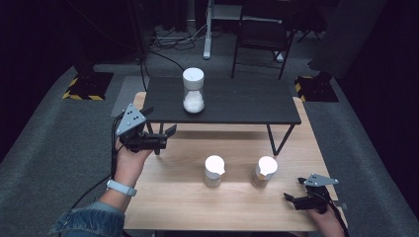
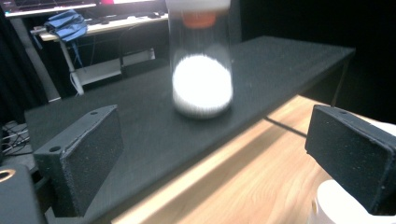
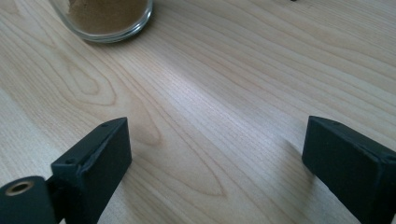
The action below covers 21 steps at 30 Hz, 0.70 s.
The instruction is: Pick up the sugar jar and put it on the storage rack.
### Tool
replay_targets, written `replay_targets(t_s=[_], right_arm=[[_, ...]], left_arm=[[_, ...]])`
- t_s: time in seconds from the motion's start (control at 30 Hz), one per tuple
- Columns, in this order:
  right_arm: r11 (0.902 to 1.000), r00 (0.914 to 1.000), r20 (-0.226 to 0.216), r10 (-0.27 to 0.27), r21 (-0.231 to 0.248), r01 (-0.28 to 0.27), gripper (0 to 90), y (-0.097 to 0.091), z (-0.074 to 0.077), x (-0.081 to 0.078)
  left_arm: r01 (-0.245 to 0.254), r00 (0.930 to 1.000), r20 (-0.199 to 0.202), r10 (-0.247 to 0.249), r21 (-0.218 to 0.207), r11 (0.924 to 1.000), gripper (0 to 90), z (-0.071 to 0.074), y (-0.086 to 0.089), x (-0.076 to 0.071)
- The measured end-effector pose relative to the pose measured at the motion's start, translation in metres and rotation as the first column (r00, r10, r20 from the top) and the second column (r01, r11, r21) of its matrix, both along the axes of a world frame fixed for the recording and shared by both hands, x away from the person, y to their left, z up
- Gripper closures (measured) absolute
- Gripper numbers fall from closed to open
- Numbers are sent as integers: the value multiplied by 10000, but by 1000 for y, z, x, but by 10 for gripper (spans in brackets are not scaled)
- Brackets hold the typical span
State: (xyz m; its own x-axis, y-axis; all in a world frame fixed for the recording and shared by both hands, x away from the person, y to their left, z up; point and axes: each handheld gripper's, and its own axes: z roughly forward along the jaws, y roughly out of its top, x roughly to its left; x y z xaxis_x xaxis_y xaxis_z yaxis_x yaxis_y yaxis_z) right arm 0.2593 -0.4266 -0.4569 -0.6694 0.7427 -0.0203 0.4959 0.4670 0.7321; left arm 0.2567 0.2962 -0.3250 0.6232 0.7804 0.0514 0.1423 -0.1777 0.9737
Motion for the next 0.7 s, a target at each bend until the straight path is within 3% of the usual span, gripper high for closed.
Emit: replay_targets(t_s=[0.2,0.37,0.47,0.63,0.7], right_arm=[[10000,10000,-27,-31,-11,31,69,0,0,-2],[10000,10000,-31,48,-7,-48,62,-2,0,-2],[10000,9999,-52,94,3,-94,64,-2,0,-1],[9999,9999,-61,138,-30,-138,53,-2,0,0],[9999,9998,-66,161,-33,-161,51,-3,0,-1]], left_arm=[[67,9997,-224,-62,227,9997,45,-17,4,-19],[234,9978,-639,-194,627,9978,51,-34,4,-31],[178,9955,-942,-126,546,9984,52,-48,6,-36],[-101,9908,-1337,228,950,9954,52,-65,6,-42],[-160,9877,-1535,297,898,9958,53,-73,9,-44]])
